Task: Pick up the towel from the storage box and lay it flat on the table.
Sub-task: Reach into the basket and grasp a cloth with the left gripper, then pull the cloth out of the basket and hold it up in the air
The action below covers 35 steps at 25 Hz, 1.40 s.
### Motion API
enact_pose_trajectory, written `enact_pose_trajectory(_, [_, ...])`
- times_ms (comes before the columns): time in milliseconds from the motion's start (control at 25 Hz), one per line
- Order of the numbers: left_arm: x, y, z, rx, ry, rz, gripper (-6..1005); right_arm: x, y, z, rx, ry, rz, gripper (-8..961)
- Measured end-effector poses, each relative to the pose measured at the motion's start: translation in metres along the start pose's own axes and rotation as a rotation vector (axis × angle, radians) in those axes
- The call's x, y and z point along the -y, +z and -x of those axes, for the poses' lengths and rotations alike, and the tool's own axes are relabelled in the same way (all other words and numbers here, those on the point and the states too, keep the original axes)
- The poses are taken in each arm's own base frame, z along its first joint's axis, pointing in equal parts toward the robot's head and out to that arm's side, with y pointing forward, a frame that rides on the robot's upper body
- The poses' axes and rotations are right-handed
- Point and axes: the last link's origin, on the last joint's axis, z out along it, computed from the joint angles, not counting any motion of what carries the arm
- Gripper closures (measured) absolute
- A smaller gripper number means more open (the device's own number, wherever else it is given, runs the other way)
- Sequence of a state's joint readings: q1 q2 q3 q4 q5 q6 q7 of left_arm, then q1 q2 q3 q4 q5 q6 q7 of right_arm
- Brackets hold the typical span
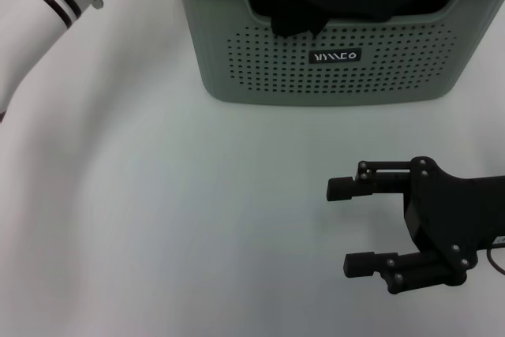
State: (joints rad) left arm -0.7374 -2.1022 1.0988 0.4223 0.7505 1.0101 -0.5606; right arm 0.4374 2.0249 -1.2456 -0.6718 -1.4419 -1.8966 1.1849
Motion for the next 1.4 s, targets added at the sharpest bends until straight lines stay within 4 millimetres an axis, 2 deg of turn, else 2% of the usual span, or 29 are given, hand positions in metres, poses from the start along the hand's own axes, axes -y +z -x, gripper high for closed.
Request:
enact_pose_trajectory(40, [0.000,0.001,-0.001,-0.003,-0.002,-0.002,658,0.000,0.000,0.000,0.000,0.000,0.000,231])
enact_pose_trajectory(320, [0.006,-0.002,-0.002,-0.039,-0.063,-0.057,880,-0.001,-0.001,-0.001,0.002,0.002,-0.005,232])
enact_pose_trajectory(480, [0.006,-0.015,-0.011,-0.112,-0.136,-0.034,989,-0.001,-0.001,-0.002,0.003,-0.001,-0.008,232])
enact_pose_trajectory(560, [0.009,-0.028,-0.021,-0.181,-0.196,-0.007,989,-0.001,-0.001,-0.002,0.003,-0.001,-0.008,232])
enact_pose_trajectory(600, [0.009,-0.028,-0.021,-0.181,-0.196,-0.007,989,-0.001,-0.002,-0.001,0.004,-0.001,-0.009,232])
enact_pose_trajectory(640, [0.011,-0.048,-0.037,-0.277,-0.270,0.043,989,-0.001,-0.002,-0.001,0.005,-0.002,-0.011,232])
enact_pose_trajectory(760, [0.008,-0.069,-0.053,-0.373,-0.326,0.119,989,0.000,-0.003,-0.002,0.015,-0.006,-0.023,232])
enact_pose_trajectory(1080, [-0.008,-0.148,-0.096,-0.675,-0.580,0.417,989,0.001,-0.004,-0.001,0.037,-0.010,-0.039,232])
enact_pose_trajectory(1200, [-0.014,-0.168,-0.098,-0.731,-0.634,0.454,989,0.001,-0.004,0.000,0.040,-0.011,-0.043,232])
enact_pose_trajectory(1400, [-0.018,-0.178,-0.083,-0.693,-0.668,0.403,989,0.003,-0.005,0.003,0.081,-0.018,-0.065,232])
